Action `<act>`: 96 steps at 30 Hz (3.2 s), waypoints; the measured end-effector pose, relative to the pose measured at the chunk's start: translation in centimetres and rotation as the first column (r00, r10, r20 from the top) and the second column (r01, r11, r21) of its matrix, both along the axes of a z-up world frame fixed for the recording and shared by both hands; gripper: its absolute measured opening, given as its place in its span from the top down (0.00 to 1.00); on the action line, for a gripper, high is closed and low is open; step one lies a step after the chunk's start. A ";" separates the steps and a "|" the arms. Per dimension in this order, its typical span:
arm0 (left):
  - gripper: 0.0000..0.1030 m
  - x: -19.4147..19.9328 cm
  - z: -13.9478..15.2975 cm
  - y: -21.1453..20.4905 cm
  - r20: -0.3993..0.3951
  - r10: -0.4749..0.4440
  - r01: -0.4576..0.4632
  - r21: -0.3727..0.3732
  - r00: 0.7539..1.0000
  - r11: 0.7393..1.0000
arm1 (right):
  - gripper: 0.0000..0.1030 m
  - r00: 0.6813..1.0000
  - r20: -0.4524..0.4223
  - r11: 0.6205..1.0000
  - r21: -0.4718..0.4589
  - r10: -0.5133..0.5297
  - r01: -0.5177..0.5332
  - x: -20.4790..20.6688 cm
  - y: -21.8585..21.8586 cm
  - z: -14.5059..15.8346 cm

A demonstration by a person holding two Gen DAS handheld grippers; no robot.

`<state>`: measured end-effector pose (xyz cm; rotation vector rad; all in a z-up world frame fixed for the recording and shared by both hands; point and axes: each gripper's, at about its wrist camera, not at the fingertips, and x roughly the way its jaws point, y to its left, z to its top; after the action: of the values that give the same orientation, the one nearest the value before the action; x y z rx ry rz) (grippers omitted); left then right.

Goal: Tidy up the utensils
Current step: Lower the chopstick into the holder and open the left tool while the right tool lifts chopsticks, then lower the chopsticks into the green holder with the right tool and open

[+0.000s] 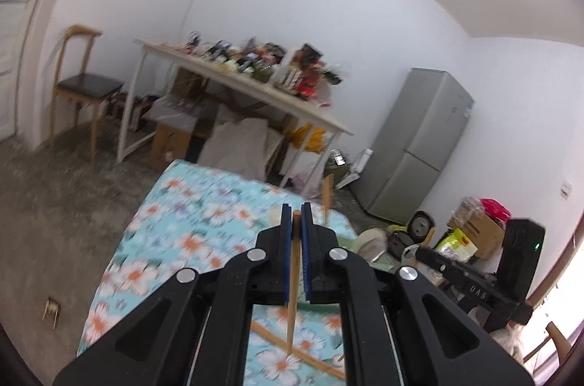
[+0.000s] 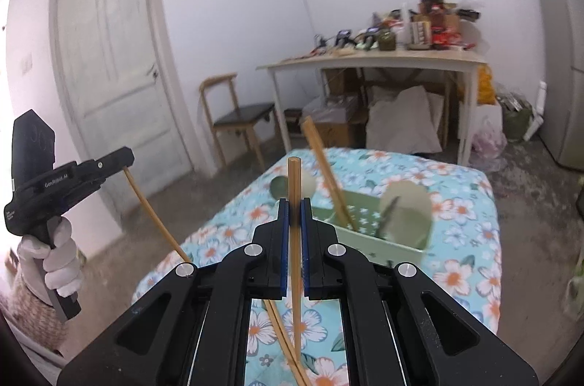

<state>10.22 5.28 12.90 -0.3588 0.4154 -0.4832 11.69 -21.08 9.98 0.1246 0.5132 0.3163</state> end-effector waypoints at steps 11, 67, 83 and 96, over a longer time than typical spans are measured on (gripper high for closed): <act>0.96 3.2 8.3 -5.2 0.194 -0.124 0.138 -0.064 0.973 0.988 | 0.96 0.994 0.037 0.989 0.107 -0.103 0.098 -3.1 -4.7 0.5; 0.32 1.0 -7.4 -3.3 -0.111 0.053 -0.037 0.139 0.992 0.990 | 0.96 0.945 0.322 0.998 -0.014 -0.050 0.058 3.6 -2.2 10.8; 0.31 0.6 -10.0 -1.9 -0.191 0.070 -0.043 0.142 0.979 0.989 | 0.58 0.988 0.130 0.987 -0.122 -0.086 0.102 8.0 -1.2 3.3; 0.31 1.8 -12.8 -5.2 -0.302 -0.012 0.060 0.149 0.953 0.987 | 0.51 0.992 0.114 0.996 0.081 -0.051 0.042 -2.4 -4.1 2.9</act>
<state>12.06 0.07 0.07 -0.2729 0.7523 -0.4291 9.31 -25.15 12.85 0.1927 0.3821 0.2961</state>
